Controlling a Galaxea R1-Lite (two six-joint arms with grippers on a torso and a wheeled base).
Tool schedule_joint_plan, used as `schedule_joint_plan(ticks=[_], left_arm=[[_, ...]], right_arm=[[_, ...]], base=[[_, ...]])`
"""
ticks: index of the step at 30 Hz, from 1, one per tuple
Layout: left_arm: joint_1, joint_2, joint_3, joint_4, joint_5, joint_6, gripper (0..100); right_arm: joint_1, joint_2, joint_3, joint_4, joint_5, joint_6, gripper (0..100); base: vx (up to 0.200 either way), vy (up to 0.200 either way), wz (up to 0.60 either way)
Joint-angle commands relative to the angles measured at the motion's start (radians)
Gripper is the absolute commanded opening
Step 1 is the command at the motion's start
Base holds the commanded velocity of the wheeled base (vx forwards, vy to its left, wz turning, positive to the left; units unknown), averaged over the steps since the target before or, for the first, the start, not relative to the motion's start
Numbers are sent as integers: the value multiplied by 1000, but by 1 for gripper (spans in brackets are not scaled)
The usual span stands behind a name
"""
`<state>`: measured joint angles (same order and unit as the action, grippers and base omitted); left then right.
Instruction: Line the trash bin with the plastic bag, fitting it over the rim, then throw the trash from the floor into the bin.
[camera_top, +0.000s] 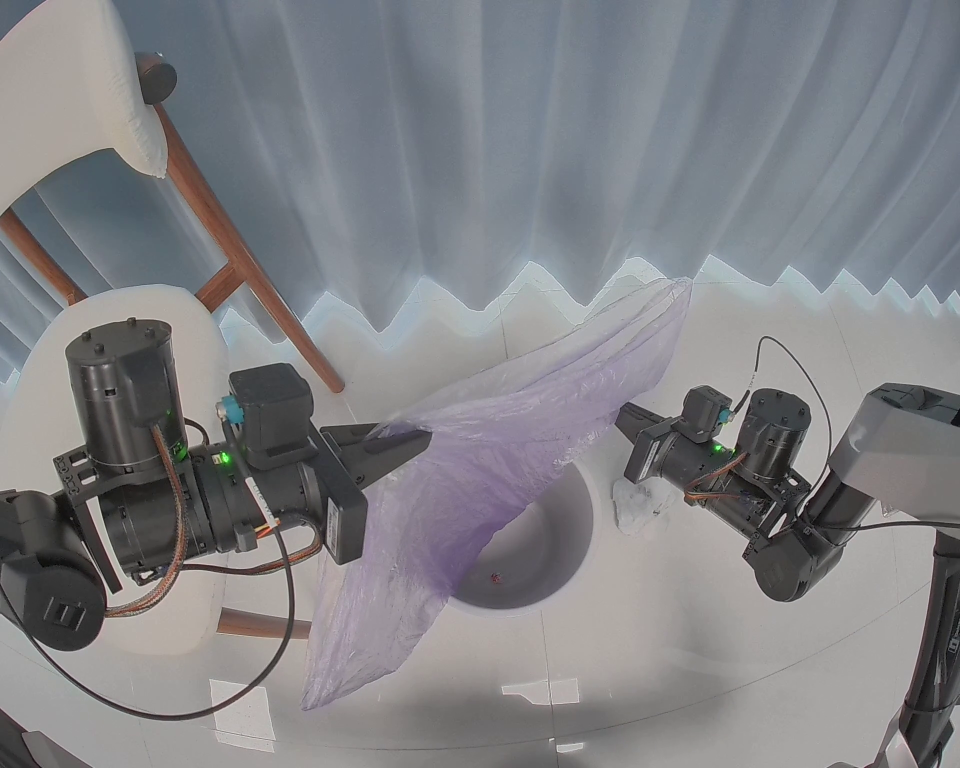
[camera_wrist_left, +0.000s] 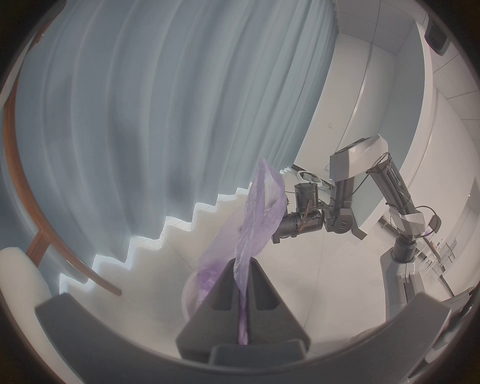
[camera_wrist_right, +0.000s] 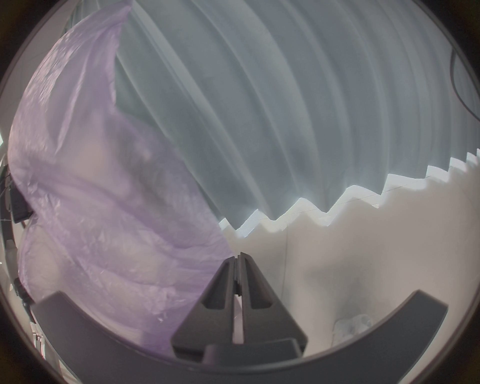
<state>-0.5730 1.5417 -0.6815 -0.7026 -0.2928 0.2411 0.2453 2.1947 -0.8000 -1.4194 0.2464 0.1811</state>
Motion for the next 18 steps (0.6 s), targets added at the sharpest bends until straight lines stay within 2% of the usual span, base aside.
schedule_joint_plan(ticks=[1,5,16,18], left_arm=[[16,6,2,-2,3,-5,0],[24,3,3,-2,1,-3,0],[25,9,-13,-2,11,-6,0],[25,9,-16,-2,11,-6,0]], right_arm=[[26,2,19,-6,25,0,0],[58,13,45,-24,62,-2,0],[284,8,165,-32,71,-20,0],[348,4,205,-33,68,-20,0]], base=[[0,0,0],[0,0,0],[0,0,0],[0,0,0]])
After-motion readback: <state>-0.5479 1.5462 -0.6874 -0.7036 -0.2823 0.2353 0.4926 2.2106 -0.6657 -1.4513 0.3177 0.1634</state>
